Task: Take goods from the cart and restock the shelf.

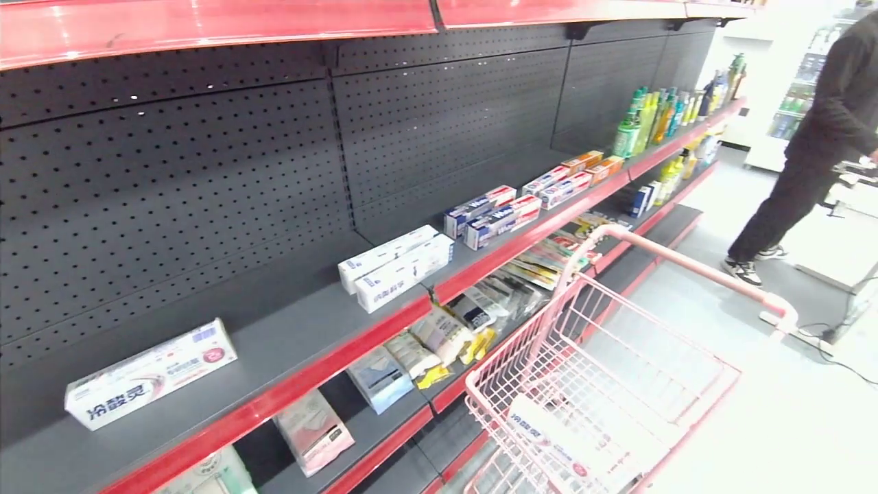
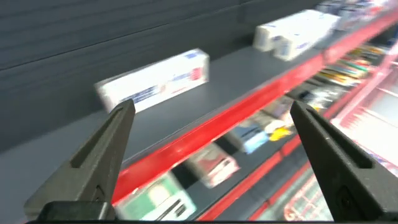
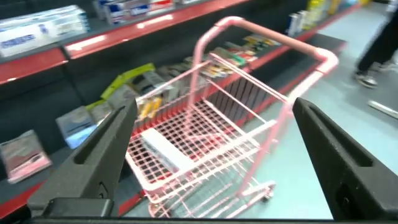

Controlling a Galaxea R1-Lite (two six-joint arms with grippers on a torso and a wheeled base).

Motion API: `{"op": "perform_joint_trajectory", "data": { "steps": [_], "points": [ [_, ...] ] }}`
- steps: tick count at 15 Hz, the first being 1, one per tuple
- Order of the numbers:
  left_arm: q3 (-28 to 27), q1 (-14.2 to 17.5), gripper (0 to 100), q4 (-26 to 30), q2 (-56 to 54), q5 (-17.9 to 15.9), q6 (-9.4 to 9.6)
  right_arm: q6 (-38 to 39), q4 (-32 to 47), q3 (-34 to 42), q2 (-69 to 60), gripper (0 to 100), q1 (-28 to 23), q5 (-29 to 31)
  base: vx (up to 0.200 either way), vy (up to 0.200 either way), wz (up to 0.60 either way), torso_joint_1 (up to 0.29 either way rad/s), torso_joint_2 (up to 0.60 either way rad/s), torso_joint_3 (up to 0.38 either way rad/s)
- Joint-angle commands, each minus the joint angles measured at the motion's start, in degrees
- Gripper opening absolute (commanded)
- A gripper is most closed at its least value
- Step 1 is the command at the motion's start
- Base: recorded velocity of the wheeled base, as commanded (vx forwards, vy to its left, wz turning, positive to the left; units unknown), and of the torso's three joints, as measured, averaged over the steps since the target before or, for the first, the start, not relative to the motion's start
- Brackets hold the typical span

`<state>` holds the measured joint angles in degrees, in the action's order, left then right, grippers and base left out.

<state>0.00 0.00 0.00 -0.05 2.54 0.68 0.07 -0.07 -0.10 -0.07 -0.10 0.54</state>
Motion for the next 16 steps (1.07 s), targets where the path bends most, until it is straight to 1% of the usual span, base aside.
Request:
{"op": "perform_joint_trajectory", "data": {
  "steps": [1, 5, 14, 15, 16],
  "points": [
    [0.0, 0.0, 100, 0.0, 0.0, 0.0, 0.02, 0.0, 0.0, 0.0, 0.1, 100, 0.0, 0.0, 0.000, 0.000, -0.60, 0.002, 0.00, 0.002],
    [0.0, 0.0, 100, 0.0, 0.0, 0.0, 0.11, 0.0, 0.0, 0.0, 0.1, 100, 0.0, 0.0, 0.000, 0.000, -0.60, 0.004, 0.00, 0.005],
    [0.0, 0.0, 100, 0.0, 0.0, 0.0, 0.02, 0.3, 0.0, -0.5, 1.7, 100, 0.0, -0.1, 0.000, 0.000, 0.00, 0.000, 0.00, 0.000],
    [0.0, 0.0, 100, 0.0, 0.0, 0.0, 0.02, 0.8, 0.2, -2.5, 3.0, 100, 0.4, -0.4, 0.000, 0.000, 0.00, 0.000, 0.00, 0.000],
    [0.0, 0.0, 100, 0.0, 0.0, 0.0, 0.02, 6.8, 0.0, -16.3, 17.9, 100, 1.6, 0.0, 0.000, 0.000, 0.00, 0.000, 0.00, 0.000]
  ]
}}
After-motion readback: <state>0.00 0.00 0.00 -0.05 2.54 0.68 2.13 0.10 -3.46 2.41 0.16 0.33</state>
